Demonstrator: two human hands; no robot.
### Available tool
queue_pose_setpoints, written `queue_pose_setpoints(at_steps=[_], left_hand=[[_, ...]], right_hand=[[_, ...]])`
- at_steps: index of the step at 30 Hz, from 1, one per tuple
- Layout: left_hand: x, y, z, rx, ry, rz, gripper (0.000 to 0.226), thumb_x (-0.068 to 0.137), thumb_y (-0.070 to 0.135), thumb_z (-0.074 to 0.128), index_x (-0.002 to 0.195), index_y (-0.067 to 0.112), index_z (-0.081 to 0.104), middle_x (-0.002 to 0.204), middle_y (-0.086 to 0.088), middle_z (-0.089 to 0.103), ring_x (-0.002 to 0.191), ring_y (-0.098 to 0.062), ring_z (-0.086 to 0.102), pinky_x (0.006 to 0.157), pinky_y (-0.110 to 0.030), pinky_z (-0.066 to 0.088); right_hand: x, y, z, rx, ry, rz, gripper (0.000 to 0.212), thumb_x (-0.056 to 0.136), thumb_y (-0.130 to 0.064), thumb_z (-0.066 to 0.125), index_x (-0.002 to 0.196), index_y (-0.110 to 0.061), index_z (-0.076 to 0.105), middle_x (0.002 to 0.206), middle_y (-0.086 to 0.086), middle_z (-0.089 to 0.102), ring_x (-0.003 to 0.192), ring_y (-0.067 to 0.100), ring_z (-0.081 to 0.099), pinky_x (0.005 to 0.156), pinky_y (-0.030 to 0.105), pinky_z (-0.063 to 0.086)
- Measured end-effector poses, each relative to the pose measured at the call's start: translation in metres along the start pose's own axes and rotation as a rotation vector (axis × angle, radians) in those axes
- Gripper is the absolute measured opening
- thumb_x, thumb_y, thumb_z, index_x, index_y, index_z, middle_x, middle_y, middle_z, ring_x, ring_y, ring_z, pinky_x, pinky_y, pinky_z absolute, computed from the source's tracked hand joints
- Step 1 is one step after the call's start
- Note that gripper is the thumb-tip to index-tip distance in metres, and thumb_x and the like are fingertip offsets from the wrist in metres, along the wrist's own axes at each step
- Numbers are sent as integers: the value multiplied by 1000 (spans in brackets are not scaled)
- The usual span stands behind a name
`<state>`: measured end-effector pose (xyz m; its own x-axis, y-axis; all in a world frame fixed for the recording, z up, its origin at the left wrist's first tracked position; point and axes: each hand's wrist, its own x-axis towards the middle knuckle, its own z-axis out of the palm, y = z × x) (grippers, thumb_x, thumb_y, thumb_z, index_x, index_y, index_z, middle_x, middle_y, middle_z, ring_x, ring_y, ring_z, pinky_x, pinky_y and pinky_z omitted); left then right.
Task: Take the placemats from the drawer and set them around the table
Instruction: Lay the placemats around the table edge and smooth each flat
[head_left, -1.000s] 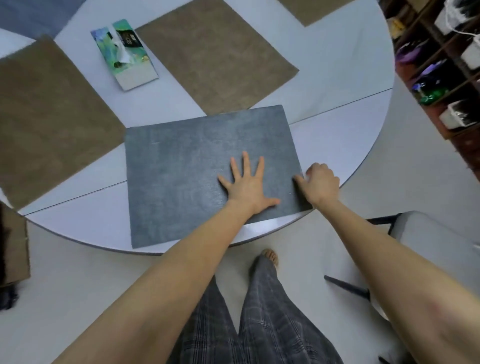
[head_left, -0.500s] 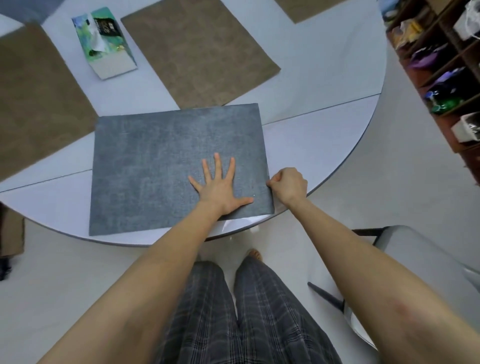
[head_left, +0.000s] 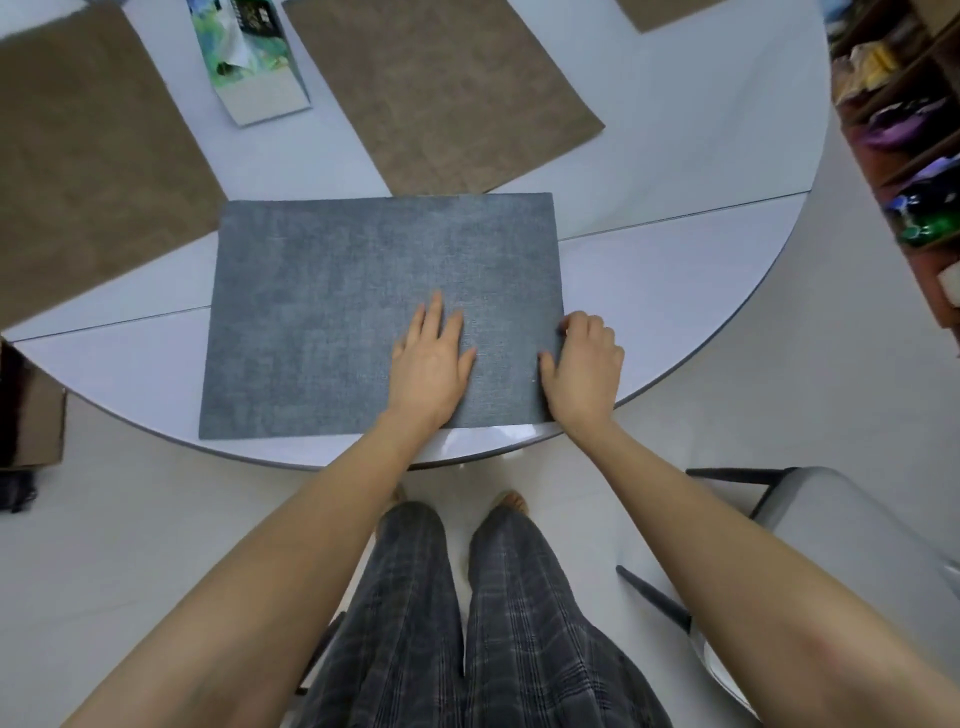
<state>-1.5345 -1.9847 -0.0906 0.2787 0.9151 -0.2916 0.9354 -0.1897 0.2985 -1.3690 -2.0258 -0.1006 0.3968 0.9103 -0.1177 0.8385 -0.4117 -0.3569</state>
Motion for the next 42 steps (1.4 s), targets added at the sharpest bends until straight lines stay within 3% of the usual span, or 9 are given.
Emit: queue_pose_setpoints(at_steps=[4, 8, 10, 14, 23, 27, 30, 34, 42], left_hand=[[-18, -51, 3, 46, 106, -170, 60, 102, 44, 31, 154, 22, 15, 163, -4, -1, 149, -28, -3, 115, -60, 4], [-28, -100, 10, 61, 37, -338, 66, 99, 56, 18, 155, 29, -6, 161, -3, -18, 147, -31, -17, 111, -67, -8], [-27, -114, 12, 65, 14, -335, 68, 97, 60, 16, 153, 33, -11, 159, -1, -24, 146, -31, -20, 110, -66, -11], [-28, -118, 14, 77, -7, -302, 76, 92, 69, 15, 151, 33, -19, 157, -2, -29, 144, -33, -25, 108, -67, -13], [-34, -120, 10, 76, -2, -242, 89, 86, 78, 17, 152, 29, -16, 159, -6, -24, 145, -36, -20, 108, -70, -6], [-34, -137, -8, 240, 84, -132, 72, 96, 63, 24, 155, 23, 10, 161, -8, 10, 141, -36, 19, 107, -58, 22], [-36, -175, -12, 204, 177, 49, 68, 96, 55, 22, 150, 15, 30, 154, -11, 33, 131, -35, 37, 106, -50, 27], [-56, -222, 6, 207, 174, 147, 67, 97, 53, 17, 154, 18, 17, 161, -8, 13, 149, -28, 11, 121, -43, 7], [-72, -241, 6, 117, 183, -7, 67, 99, 53, 18, 155, 17, 8, 162, -9, 2, 150, -26, 0, 120, -34, -3]], right_hand=[[-17, -59, 42, 16, -90, -328, 52, 93, -30, 52, 139, -8, 42, 150, 15, 35, 141, 33, 30, 114, 44, 24], [-24, -103, 85, -114, -210, -538, 60, 98, -44, 25, 151, -16, 22, 161, 8, 12, 149, 25, 8, 121, 43, 7], [-23, -107, 94, -180, -198, -532, 62, 97, -47, 16, 152, -19, 18, 161, 6, 11, 149, 24, 7, 121, 43, 5], [-21, -82, 87, -210, -175, -527, 61, 99, -50, 22, 153, -24, 11, 162, 2, 6, 149, 21, 2, 121, 40, -1], [-47, -18, 54, -233, -40, 34, 64, 102, -44, 19, 153, -10, 2, 161, 11, -2, 149, 23, -4, 122, 38, -2], [-54, -83, 66, -182, -33, -276, 63, 101, -37, 29, 152, -2, 12, 160, 15, 6, 149, 26, 4, 121, 37, -1], [-51, -137, 89, -106, -143, -469, 61, 103, -35, 30, 152, -5, 12, 161, 11, 6, 149, 22, 2, 121, 34, -3], [-51, -165, 112, -170, -166, -484, 61, 103, -40, 23, 153, -9, 7, 161, 7, 1, 149, 19, -3, 122, 35, -4], [-53, -166, 117, -175, -117, -483, 61, 102, -41, 22, 153, -11, 9, 161, 6, 4, 149, 18, 0, 121, 35, -4]])
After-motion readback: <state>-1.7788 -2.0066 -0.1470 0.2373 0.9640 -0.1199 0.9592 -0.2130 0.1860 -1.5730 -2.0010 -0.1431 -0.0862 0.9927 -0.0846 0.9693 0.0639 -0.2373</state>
